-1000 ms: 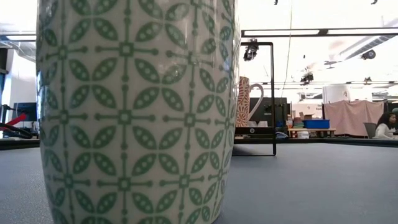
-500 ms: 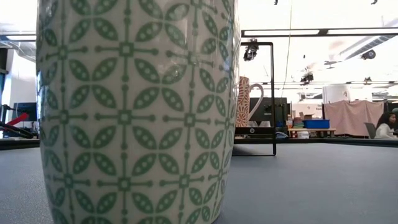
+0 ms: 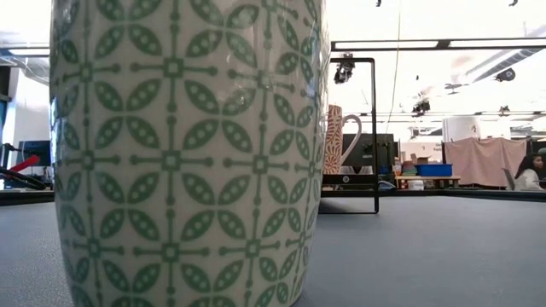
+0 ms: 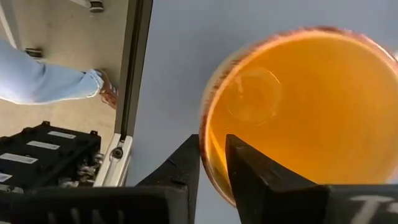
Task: Place coffee mugs
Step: Move the yellow mug to the middle right of the table
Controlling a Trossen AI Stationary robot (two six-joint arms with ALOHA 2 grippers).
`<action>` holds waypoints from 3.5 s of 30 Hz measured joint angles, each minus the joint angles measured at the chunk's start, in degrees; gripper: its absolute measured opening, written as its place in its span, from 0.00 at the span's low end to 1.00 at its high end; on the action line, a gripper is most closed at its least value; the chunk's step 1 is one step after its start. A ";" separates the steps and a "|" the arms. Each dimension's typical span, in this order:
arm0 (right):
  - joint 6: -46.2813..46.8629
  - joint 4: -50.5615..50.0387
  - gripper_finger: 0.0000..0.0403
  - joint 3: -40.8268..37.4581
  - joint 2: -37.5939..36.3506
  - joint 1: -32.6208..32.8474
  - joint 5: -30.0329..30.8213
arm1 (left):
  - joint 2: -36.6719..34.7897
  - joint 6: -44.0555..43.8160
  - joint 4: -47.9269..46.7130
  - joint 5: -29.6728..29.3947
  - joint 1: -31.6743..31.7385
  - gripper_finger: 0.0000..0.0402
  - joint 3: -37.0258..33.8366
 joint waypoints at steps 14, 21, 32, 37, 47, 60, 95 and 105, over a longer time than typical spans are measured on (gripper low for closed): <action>14.77 -0.93 0.03 -0.02 -2.58 -10.75 1.56 | 0.00 0.29 0.01 0.15 0.00 0.25 0.00; 12.49 -5.03 0.03 -0.05 -3.24 -22.92 1.58 | 0.00 0.43 0.12 0.17 -0.17 0.25 0.00; 3.33 -9.56 0.04 -0.13 -3.07 -38.73 2.00 | 0.00 3.51 0.15 0.24 -1.14 0.25 -0.53; -0.98 -9.05 0.04 -0.26 -3.01 -41.38 2.87 | 0.04 3.50 0.17 0.37 -2.37 0.25 -1.81; -7.03 -8.23 0.04 -1.83 -2.79 -42.32 5.22 | 0.04 2.88 0.85 0.37 -3.58 0.25 -3.38; -6.74 -9.23 0.08 -3.91 -5.77 -42.32 4.02 | 0.04 2.41 1.41 0.63 -3.58 0.25 -3.76; -29.80 -8.63 0.27 -5.07 -10.98 -28.98 6.82 | 0.04 0.90 4.11 0.66 -3.58 0.25 -3.76; -35.34 -8.60 0.28 -11.55 -10.98 -28.52 12.01 | 0.02 -0.37 5.04 0.61 -3.58 0.25 -3.76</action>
